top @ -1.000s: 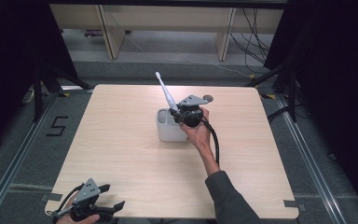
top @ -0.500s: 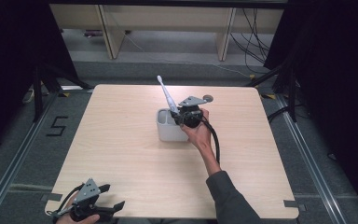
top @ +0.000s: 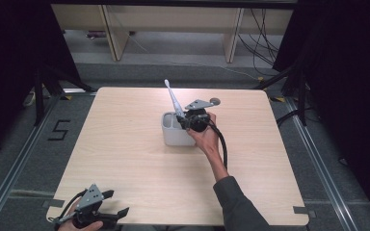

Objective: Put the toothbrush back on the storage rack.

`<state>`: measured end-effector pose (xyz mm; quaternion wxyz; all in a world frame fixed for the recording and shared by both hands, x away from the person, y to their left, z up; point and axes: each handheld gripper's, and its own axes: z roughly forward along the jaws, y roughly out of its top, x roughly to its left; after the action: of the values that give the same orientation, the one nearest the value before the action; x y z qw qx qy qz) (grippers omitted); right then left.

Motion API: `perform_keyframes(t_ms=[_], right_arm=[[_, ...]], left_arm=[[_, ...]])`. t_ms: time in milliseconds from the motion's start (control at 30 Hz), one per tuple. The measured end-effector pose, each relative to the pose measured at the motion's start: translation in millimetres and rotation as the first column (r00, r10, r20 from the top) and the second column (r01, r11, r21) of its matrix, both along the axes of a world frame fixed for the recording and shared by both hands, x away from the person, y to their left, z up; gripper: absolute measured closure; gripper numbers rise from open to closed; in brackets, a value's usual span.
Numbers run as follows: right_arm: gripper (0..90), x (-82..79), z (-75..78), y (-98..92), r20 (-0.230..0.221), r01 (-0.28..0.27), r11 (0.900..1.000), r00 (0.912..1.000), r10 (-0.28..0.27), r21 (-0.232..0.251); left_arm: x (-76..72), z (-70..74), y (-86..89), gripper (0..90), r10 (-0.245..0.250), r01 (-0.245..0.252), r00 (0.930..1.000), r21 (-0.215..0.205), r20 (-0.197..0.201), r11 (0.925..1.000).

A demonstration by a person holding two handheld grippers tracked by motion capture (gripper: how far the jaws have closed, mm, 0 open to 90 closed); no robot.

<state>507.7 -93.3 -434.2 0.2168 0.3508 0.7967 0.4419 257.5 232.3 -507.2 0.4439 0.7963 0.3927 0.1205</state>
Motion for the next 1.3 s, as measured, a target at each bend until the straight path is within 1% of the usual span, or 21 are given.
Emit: perform_keyframes(t_ms=[33, 133, 200, 233, 400, 533, 567, 600, 633, 800, 833, 867, 900, 967, 1000, 1033, 1067, 1133, 1167, 1200, 1300], right_arm=[[66.3, -0.3, -0.3, 0.1, -0.01, 0.004, 1.0, 0.9999, -0.004, -0.001], [66.3, -0.5, -1.2, 0.2, -0.016, 0.009, 1.0, 0.9998, -0.009, -0.005], [66.3, 0.0, -2.2, 1.3, -0.012, 0.003, 1.0, 0.9999, -0.003, 0.003], [66.3, 0.9, -2.2, 1.0, -0.006, -0.009, 1.0, 0.9999, 0.009, -0.005], [66.2, 0.9, -2.3, 1.3, -0.004, -0.008, 1.0, 1.0, 0.008, -0.009], [66.5, -0.2, -1.1, -0.1, -0.011, 0.005, 1.0, 0.9999, -0.005, -0.001], [65.9, -0.7, 0.7, -0.6, -0.015, 0.0, 1.0, 0.9999, 0.0, 0.018], [65.9, -0.7, 0.7, -0.6, -0.015, 0.0, 1.0, 0.9999, 0.0, 0.018], [66.4, 0.1, 1.9, -1.1, 0.009, -0.011, 1.0, 0.9999, 0.011, 0.003], [65.4, -0.7, 2.1, -2.5, 0.008, -0.008, 1.0, 0.9999, 0.008, -0.007], [64.7, -1.9, 3.0, -2.5, -0.005, -0.008, 1.0, 1.0, 0.008, 0.005], [64.7, -1.9, 3.0, -2.5, -0.005, -0.008, 1.0, 1.0, 0.008, 0.005], [64.2, -2.1, 4.5, -3.0, 0.031, -0.011, 1.0, 0.9995, 0.011, 0.013], [64.0, -4.5, 6.9, -2.4, -0.002, -0.023, 0.999, 0.9997, 0.023, 0.028], [63.9, -5.3, 7.9, -2.4, 0.003, -0.024, 0.999, 0.9997, 0.024, 0.03], [63.6, -7.1, 9.0, -2.2, -0.006, -0.013, 0.999, 0.9999, 0.013, 0.039], [63.4, -8.3, 9.6, -1.7, -0.002, -0.005, 0.999, 1.0, 0.005, 0.048], [63.1, -7.3, 11.7, -4.5, 0.01, -0.024, 0.999, 0.9997, 0.023, 0.037], [62.8, -6.2, 11.7, -5.0, 0.026, -0.033, 0.999, 0.9992, 0.032, 0.04], [62.5, -7.2, 12.4, -5.5, 0.016, -0.021, 0.999, 0.9997, 0.021, 0.046], [61.5, -7.6, 14.0, -8.0, 0.012, -0.019, 0.998, 0.9998, 0.018, 0.06]], left_arm=[[0.0, 0.0, 0.0, 14.9, 0.0, 0.0, 1.0, -0.001, 0.0, 1.0], [0.0, -0.1, 0.1, 14.9, 0.0, 0.0, 1.0, 0.0, -0.001, 1.0], [0.1, -0.6, -0.2, 14.9, -0.001, 0.001, 1.0, -0.005, 0.003, 1.0], [0.1, -0.5, -0.2, 14.9, -0.001, 0.001, 1.0, -0.004, 0.002, 1.0], [0.1, -0.6, -0.4, 14.9, -0.003, 0.003, 1.0, -0.003, 0.0, 1.0], [0.1, -0.7, -0.4, 14.9, -0.002, 0.002, 1.0, -0.004, -0.001, 1.0], [0.2, -0.8, -0.5, 14.9, -0.002, 0.002, 1.0, -0.004, -0.002, 1.0], [0.2, -0.8, -0.5, 14.9, -0.002, 0.002, 1.0, -0.004, -0.002, 1.0], [0.1, -0.8, -0.7, 14.9, -0.003, 0.003, 1.0, -0.004, -0.002, 1.0], [0.1, -0.8, -0.7, 14.9, -0.004, 0.004, 1.0, -0.003, -0.001, 1.0], [0.2, -0.8, -0.6, 14.9, -0.002, 0.002, 1.0, -0.003, -0.003, 1.0], [0.2, -0.8, -0.6, 14.9, -0.002, 0.002, 1.0, -0.003, -0.003, 1.0], [0.2, -0.8, -0.6, 14.9, -0.004, 0.004, 1.0, -0.003, -0.002, 1.0], [0.5, -0.8, -0.4, 14.9, 0.001, -0.001, 1.0, 0.002, 0.003, 1.0], [0.6, -0.7, -0.4, 14.9, -0.001, 0.001, 1.0, 0.002, 0.007, 1.0], [0.6, -0.6, -0.4, 14.9, -0.003, 0.003, 0.9999, 0.001, 0.01, 1.0], [0.6, -0.6, -0.4, 14.9, -0.003, 0.003, 0.9999, 0.001, 0.01, 1.0], [0.3, -0.5, -0.3, 14.9, -0.004, 0.004, 1.0, 0.003, 0.004, 1.0], [0.5, -0.3, 0.3, 14.9, -0.008, 0.008, 1.0, 0.01, 0.004, 0.9999], [0.3, -0.4, 0.0, 14.9, -0.007, 0.007, 1.0, 0.006, 0.003, 1.0], [0.1, -0.7, -0.8, 14.9, -0.002, 0.002, 1.0, -0.006, 0.003, 1.0]])
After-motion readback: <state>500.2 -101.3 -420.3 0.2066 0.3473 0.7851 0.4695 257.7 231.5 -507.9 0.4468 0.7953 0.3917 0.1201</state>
